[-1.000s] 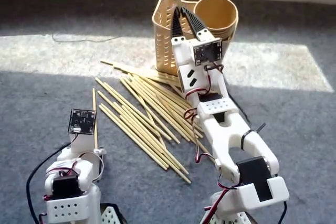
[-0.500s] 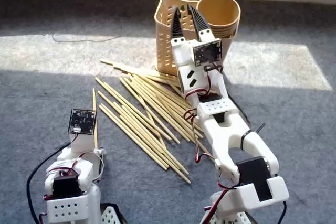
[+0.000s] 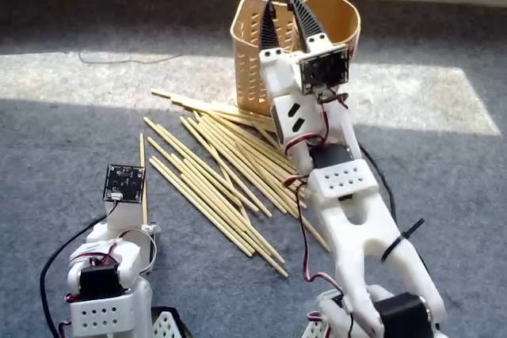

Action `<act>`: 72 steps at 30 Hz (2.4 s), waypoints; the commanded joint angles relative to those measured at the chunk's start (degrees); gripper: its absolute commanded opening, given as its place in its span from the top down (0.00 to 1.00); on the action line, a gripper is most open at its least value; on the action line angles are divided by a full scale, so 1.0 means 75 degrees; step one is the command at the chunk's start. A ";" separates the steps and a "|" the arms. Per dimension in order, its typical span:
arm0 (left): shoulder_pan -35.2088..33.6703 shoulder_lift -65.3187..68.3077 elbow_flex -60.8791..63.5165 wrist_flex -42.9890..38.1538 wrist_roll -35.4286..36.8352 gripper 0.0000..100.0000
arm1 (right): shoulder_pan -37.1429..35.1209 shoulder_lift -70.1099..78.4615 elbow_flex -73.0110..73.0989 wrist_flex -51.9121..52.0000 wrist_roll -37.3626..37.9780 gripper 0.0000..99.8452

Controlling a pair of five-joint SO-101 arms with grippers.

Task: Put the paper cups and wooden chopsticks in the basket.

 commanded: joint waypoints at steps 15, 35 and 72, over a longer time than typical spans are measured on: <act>0.0064 -0.0053 0.0158 0.0035 0.0047 0.84 | -0.0580 -0.2256 -0.0041 0.6582 -0.0258 0.89; 0.0064 -0.0053 0.0158 0.0035 0.0047 0.84 | -0.1096 -0.0358 -0.0193 0.8645 -0.0434 0.90; 0.0053 -0.0053 0.0158 0.0035 0.0047 0.84 | -0.1284 0.3640 -0.2198 0.8633 -0.0410 0.93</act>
